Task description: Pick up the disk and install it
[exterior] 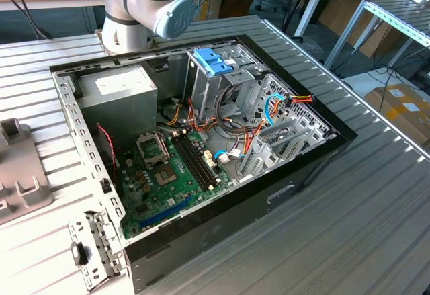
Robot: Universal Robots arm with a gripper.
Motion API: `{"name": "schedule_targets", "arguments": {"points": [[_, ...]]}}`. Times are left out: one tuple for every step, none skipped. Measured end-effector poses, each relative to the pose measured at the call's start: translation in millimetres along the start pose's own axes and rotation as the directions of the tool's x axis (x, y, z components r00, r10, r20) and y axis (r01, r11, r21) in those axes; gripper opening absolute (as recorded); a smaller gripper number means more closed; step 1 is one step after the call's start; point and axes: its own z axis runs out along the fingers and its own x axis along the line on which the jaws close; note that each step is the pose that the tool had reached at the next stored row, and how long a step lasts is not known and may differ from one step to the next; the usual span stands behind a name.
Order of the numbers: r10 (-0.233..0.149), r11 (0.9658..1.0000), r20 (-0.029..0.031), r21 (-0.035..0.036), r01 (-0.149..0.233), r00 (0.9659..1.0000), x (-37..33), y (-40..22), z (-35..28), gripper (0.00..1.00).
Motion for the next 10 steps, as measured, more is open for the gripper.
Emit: {"name": "schedule_targets", "arguments": {"points": [[-0.006, 1.0000, -0.0004, -0.0007, 0.006, 1.0000, 0.4, -0.2, 3.3, 0.58], [-0.006, 1.0000, -0.0005, -0.0007, 0.006, 1.0000, 0.6, -0.2, 5.7, 0.58], [-0.006, 1.0000, -0.0004, -0.0007, 0.006, 1.0000, 0.8, -0.3, 7.6, 0.58], [-0.006, 1.0000, -0.0005, -0.0007, 0.006, 1.0000, 1.0, -0.4, 9.7, 0.58], [-0.006, 1.0000, -0.0004, -0.0007, 0.006, 1.0000, 1.2, -0.5, 11.7, 0.58], [-0.006, 1.0000, -0.0004, -0.0006, 0.006, 1.0000, 1.4, -0.6, 13.9, 0.58], [-0.006, 1.0000, -0.0005, -0.0008, 0.006, 1.0000, 1.4, -0.6, 13.8, 0.58], [-0.006, 1.0000, -0.0005, -0.0009, 0.006, 1.0000, 1.4, -0.6, 13.8, 0.58], [-0.006, 1.0000, -0.0005, -0.0009, 0.006, 1.0000, 1.5, -0.6, 13.9, 0.58], [-0.007, 1.0000, -0.0005, -0.0009, 0.007, 1.0000, 1.4, -0.6, 13.9, 0.58]]}}
